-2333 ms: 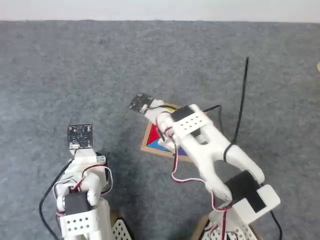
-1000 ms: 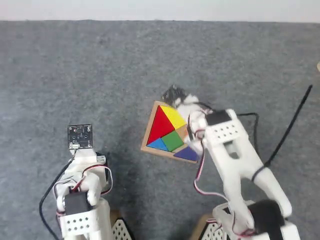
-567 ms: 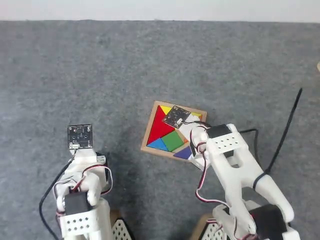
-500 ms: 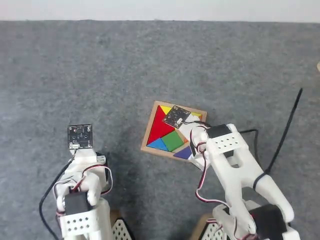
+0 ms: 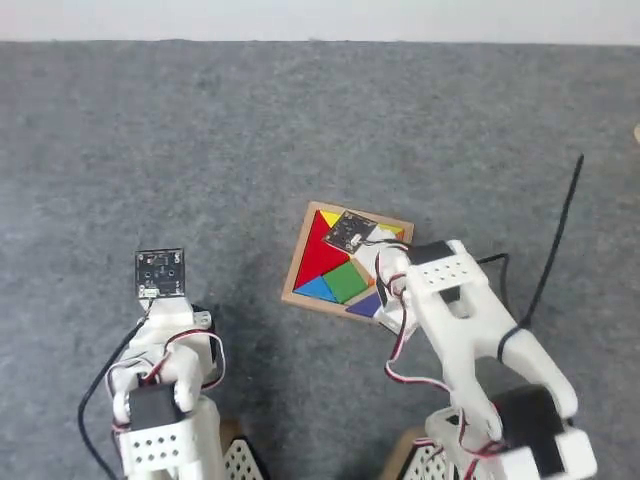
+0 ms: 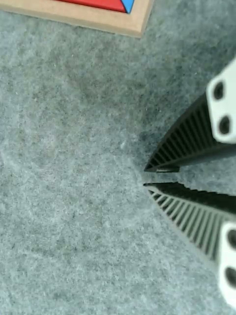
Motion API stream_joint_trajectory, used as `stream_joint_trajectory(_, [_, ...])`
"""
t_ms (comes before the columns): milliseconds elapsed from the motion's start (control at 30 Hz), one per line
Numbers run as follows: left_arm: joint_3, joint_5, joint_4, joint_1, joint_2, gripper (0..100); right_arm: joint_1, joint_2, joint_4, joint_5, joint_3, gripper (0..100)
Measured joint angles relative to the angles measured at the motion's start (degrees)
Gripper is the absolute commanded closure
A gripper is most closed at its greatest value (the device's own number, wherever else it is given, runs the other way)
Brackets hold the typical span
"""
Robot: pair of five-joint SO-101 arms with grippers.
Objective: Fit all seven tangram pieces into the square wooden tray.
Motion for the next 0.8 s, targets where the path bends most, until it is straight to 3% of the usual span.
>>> stream_joint_trajectory(533, [0.00,0.00,0.00,0.00,0.00,96,0.00,1.23,3.60,-0.35,-7.91,70.2])
stream_joint_trajectory(800, [0.00,0.00,0.00,0.00,0.00,96,0.79,-14.24,4.84,-9.41,-3.16,72.4])
